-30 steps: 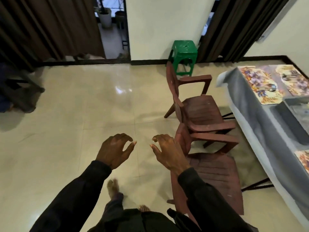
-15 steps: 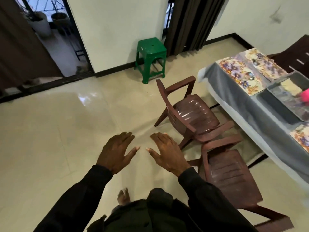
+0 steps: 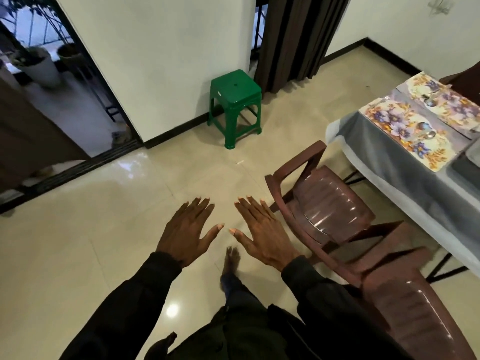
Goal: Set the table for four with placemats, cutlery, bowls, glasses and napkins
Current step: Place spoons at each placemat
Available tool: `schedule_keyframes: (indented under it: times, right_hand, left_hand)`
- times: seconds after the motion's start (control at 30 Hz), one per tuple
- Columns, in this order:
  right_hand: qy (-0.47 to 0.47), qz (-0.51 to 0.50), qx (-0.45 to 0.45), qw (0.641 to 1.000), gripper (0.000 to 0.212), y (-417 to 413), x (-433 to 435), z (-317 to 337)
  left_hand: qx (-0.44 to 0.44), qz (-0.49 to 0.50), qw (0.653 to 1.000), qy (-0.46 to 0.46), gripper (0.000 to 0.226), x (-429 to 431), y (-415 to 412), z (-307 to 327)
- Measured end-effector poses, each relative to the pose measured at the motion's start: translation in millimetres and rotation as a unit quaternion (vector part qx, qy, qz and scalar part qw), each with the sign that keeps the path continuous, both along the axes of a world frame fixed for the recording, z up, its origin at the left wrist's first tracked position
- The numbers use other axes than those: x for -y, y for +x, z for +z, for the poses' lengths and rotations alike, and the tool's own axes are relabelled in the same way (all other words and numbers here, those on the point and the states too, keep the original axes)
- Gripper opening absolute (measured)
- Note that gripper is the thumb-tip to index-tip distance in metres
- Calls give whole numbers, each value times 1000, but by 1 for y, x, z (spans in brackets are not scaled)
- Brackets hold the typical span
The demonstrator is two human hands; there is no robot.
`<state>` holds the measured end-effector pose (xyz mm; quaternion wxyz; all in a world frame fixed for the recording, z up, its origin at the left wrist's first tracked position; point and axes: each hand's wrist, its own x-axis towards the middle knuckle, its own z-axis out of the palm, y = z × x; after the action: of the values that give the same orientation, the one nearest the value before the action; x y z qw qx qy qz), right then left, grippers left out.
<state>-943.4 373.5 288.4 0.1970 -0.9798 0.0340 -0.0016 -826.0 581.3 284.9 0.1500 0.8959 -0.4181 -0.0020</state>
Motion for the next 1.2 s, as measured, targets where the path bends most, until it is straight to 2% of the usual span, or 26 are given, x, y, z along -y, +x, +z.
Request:
schedule_keyframes:
  times: [0.3,0.57,0.8,0.93,1.2]
  right_hand:
    - [-16,-49,23,998,60,156,86,9]
    - [-17,-132,72,988,47,263,165,-1]
    - [-26,-221,36,974,51,350,216,3]
    - [-33,-266,4,963,58,397,240,13]
    - [-17,-386,-6,922,59,442,311,20]
  left_hand:
    - [25,-10,1000,-10,64,91,168,13]
    - [43,-86,995,-39,62,192,307,10]
    - [41,-204,975,-77,48,286,434,3]
    - [32,-269,960,-68,49,340,495,10]
    - [-5,-370,927,-60,52,455,552,7]
